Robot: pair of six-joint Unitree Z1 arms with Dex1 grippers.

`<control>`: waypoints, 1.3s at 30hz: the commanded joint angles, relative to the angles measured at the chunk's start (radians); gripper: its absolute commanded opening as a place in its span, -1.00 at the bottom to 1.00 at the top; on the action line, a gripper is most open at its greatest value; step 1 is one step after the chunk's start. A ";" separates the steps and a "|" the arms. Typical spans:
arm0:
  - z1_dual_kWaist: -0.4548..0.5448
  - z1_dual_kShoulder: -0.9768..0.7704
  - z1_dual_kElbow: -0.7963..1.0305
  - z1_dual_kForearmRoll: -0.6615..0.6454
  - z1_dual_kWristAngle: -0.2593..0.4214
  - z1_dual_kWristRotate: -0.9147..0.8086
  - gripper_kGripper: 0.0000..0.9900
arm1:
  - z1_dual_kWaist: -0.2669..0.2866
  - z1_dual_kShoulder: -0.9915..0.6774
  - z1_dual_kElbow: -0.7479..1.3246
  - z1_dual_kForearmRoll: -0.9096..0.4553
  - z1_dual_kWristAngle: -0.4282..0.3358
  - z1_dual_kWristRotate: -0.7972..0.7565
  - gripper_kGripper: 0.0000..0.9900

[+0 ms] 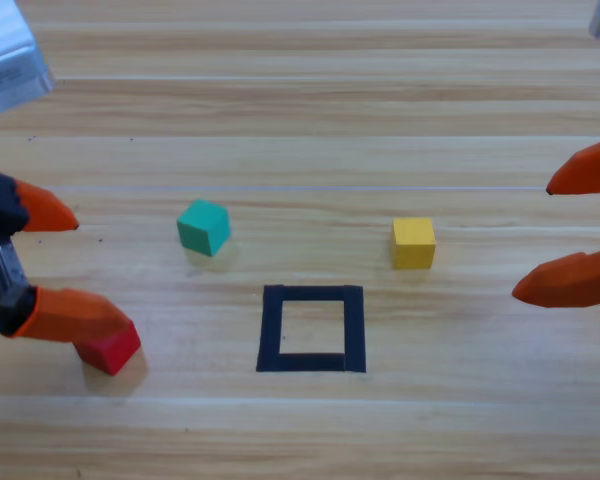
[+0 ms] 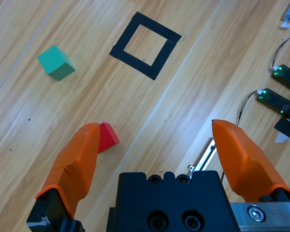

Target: Stack the blocks in the rectangular block: red at the bottom, yellow in the middle, green on top

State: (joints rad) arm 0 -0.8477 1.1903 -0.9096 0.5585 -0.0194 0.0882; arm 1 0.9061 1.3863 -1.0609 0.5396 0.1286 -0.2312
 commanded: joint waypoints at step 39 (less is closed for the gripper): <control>-0.008 0.413 -0.272 0.423 0.208 -0.757 0.98 | -0.113 1.214 -1.357 0.919 -0.360 0.894 0.99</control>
State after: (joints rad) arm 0 -0.8490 1.5404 -1.2174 0.9769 0.1993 -0.6529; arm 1 0.8390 2.4574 -2.4159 1.4379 -0.2538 0.6585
